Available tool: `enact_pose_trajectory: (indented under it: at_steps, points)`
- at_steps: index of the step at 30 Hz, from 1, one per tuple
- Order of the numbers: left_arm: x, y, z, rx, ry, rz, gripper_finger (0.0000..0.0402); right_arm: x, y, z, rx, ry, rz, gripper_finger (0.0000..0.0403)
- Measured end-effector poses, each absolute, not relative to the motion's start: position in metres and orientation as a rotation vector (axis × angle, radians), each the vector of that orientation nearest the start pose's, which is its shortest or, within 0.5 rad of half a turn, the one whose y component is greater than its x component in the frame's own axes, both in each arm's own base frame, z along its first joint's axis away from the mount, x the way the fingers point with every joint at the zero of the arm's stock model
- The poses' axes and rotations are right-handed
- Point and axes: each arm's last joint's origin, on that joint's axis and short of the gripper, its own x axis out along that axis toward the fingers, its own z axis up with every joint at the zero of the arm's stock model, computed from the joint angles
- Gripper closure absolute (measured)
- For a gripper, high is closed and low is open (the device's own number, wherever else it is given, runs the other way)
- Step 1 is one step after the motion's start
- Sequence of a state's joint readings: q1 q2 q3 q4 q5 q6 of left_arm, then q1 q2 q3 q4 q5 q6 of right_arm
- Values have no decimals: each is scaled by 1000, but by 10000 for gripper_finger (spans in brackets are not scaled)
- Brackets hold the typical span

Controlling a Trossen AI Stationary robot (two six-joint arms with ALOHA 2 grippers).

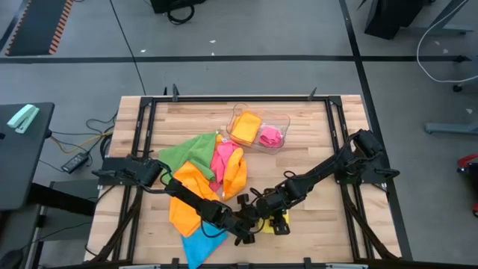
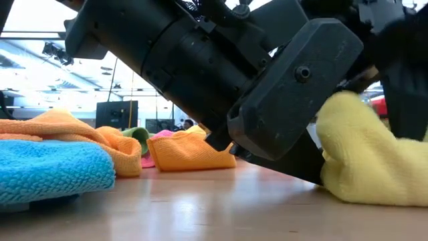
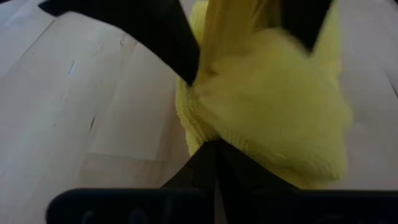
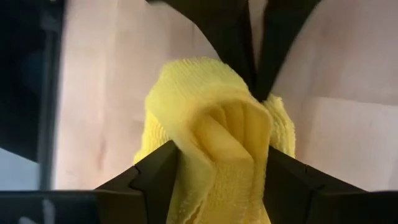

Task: Fold microfiber towels
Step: Fold the yellow microfiber cloth

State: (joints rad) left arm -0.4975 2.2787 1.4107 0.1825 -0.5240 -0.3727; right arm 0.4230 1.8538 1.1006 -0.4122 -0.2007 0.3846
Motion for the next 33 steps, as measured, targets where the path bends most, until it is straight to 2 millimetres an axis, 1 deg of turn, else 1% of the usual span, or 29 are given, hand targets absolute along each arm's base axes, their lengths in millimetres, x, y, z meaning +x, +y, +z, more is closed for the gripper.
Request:
enact_pose_trajectory:
  at_steps: [5, 10, 14, 18, 22, 25, 29, 33]
  points:
    - [418, -210, 97, -21, 585, 135, 392, 316, 148, 142, 158, 1261, 321, 192]
    - [418, -210, 97, -17, 588, 135, 387, 316, 146, 141, 83, 1243, 319, 192]
    - [418, -210, 97, -16, 590, 135, 377, 313, 144, 130, 85, 1198, 327, 192]
    - [416, -212, 96, -8, 595, 133, 383, 304, 144, 118, 90, 1175, 325, 192]
    - [415, -215, 98, 35, 599, 117, 392, 301, 143, 117, 105, 1175, 314, 192]
    - [409, -215, 108, 81, 630, 105, 392, 302, 144, 117, 106, 1177, 314, 192]
    - [402, -212, 127, 97, 667, 112, 379, 302, 144, 118, 100, 1179, 313, 192]
    - [401, -218, 142, 64, 607, 94, 372, 302, 145, 117, 103, 1179, 311, 192]
